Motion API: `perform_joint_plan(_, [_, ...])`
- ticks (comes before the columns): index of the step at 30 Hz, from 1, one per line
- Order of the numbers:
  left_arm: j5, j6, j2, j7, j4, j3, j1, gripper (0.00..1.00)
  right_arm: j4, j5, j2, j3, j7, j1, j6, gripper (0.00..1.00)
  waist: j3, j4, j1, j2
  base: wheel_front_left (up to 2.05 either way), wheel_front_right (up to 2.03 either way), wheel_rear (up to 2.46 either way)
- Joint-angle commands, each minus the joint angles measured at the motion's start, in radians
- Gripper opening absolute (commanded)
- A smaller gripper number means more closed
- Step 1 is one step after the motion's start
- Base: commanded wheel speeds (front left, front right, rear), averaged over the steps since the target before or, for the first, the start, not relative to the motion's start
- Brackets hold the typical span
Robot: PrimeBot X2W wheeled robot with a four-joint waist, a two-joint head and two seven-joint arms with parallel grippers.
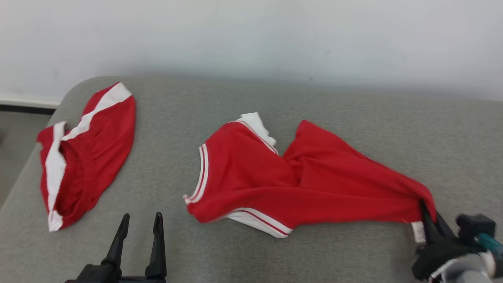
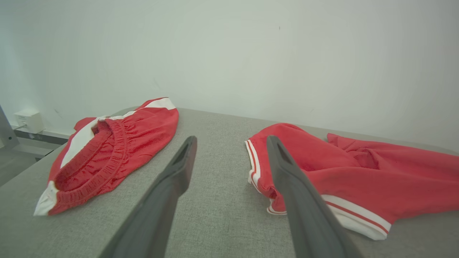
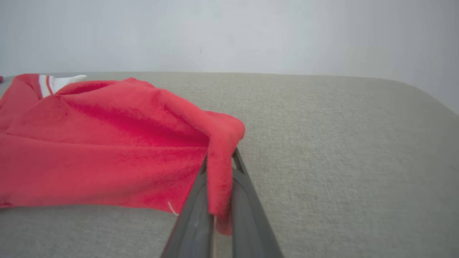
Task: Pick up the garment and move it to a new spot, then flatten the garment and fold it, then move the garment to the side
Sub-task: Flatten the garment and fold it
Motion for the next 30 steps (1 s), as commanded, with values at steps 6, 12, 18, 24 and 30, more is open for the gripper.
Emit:
perform_joint_plan(6, [-0.005, 0.007, -0.001, -0.003, 0.005, -0.005, 0.012, 1.0, -0.102, 0.006, -0.038, -0.103, -0.002, 0.155, -0.002, 0.0, -0.025, -0.09, 0.0, 0.0, 0.0, 0.0, 0.0])
perform_joint_plan(12, [-0.011, 0.007, -0.001, -0.003, 0.007, -0.003, 0.023, 1.0, -0.209, -0.016, -0.02, -0.204, 0.038, 0.281, -0.002, 0.0, -0.036, -0.102, 0.0, 0.0, 0.0, 0.0, 0.0])
perform_joint_plan(18, [-0.017, 0.01, -0.001, -0.003, 0.01, -0.017, 0.017, 1.0, -0.314, -0.03, 0.0, -0.164, 0.095, 0.252, -0.002, 0.0, -0.038, -0.09, 0.0, 0.0, 0.0, 0.0, 0.0])
perform_joint_plan(24, [-0.021, 0.013, 0.0, -0.003, 0.018, -0.031, -0.008, 1.0, -0.304, -0.035, -0.031, -0.078, 0.145, 0.092, -0.002, 0.0, -0.019, -0.048, 0.0, 0.0, 0.0, 0.0, 0.0])
perform_joint_plan(30, [-0.036, 0.02, 0.0, -0.003, 0.028, -0.054, -0.028, 1.0, -0.103, -0.039, -0.047, -0.003, 0.17, -0.161, -0.002, 0.0, 0.014, 0.018, 0.0, 0.0, 0.0, 0.0, 0.0])
